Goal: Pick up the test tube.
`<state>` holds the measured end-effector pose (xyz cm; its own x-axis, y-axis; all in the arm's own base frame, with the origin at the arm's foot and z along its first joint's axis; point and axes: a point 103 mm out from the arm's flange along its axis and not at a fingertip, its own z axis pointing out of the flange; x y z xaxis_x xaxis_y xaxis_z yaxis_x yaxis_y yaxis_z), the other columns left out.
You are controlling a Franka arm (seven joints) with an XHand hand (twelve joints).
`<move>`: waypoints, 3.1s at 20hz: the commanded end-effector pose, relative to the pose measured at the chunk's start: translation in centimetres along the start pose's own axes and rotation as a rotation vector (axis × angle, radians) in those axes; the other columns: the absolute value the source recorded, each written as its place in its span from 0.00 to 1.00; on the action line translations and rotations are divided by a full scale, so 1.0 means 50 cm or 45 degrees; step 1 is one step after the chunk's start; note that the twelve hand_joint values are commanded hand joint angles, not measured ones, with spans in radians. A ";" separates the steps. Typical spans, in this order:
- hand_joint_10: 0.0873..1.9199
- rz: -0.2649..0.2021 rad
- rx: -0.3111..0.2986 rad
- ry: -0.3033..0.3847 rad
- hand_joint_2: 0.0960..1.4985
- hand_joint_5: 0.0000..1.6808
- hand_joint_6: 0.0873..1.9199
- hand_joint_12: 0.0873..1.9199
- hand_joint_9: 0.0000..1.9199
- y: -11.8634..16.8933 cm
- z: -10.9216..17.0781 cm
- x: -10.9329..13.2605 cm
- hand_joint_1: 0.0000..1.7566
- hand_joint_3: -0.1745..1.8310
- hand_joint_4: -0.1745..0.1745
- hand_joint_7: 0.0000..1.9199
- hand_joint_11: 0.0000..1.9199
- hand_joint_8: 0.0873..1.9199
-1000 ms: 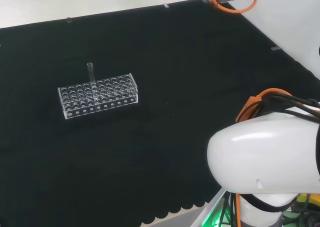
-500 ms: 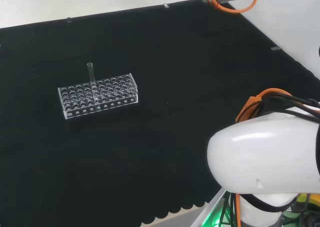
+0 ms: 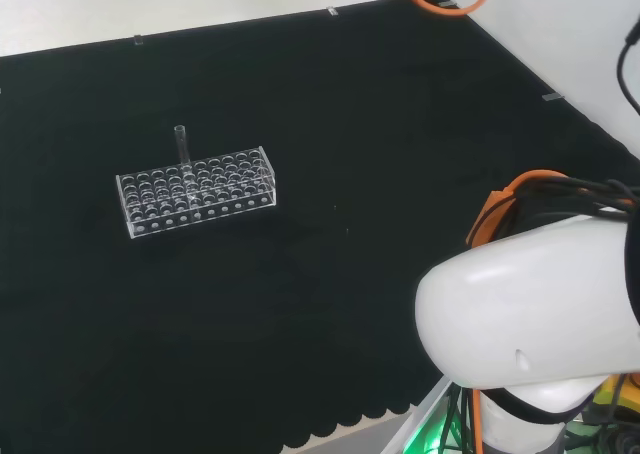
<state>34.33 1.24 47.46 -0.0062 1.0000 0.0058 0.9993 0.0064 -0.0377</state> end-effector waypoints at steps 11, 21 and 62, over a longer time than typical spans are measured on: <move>0.49 -0.205 0.100 0.075 0.49 0.15 0.00 0.77 0.07 0.198 0.085 0.119 0.41 0.33 0.27 0.09 0.00 0.42; 0.49 -0.248 0.268 0.074 0.49 0.16 0.00 0.79 0.09 0.298 0.198 0.185 0.42 0.33 0.26 0.12 0.00 0.42; 0.46 -0.289 0.635 0.088 0.47 0.24 0.00 0.78 0.20 0.419 0.537 0.306 0.48 0.37 0.18 0.25 0.06 0.41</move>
<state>53.79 15.84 21.13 -0.1921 0.9717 0.1375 0.8445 0.2351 -0.4813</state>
